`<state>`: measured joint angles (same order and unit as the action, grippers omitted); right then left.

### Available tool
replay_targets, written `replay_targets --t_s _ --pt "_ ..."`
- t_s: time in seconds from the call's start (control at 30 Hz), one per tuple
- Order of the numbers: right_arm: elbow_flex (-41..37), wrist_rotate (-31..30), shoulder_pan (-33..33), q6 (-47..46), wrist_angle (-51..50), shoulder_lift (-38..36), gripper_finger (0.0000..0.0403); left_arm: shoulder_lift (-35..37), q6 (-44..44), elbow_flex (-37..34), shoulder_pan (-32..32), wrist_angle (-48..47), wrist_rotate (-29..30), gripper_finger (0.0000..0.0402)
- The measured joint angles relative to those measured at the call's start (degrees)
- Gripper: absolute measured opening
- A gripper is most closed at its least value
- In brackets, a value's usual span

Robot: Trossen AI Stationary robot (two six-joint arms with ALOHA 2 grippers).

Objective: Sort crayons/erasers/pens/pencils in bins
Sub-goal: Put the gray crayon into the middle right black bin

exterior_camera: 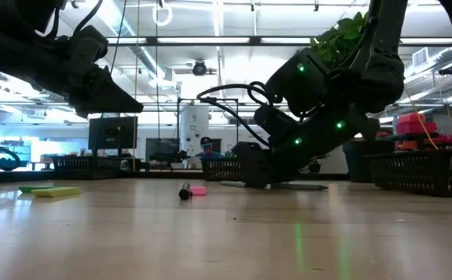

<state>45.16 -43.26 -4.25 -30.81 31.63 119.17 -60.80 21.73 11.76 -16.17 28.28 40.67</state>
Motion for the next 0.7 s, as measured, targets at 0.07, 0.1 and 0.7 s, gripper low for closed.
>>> replay_targets --t_s 0.07,0.1,0.7 --pt "0.0 0.4 0.0 -0.1 -0.1 0.0 0.0074 0.0 -0.6 0.0 -0.4 -0.1 0.0 0.0022" --pt "0.0 0.6 0.0 0.0 -0.1 0.0 0.0064 0.0 -1.2 0.0 -0.5 -0.2 0.0 0.002" --pt "-0.5 0.3 -1.0 2.9 -24.2 -19.4 0.0035 0.0 -1.4 0.0 -4.5 -3.0 0.7 0.0013"
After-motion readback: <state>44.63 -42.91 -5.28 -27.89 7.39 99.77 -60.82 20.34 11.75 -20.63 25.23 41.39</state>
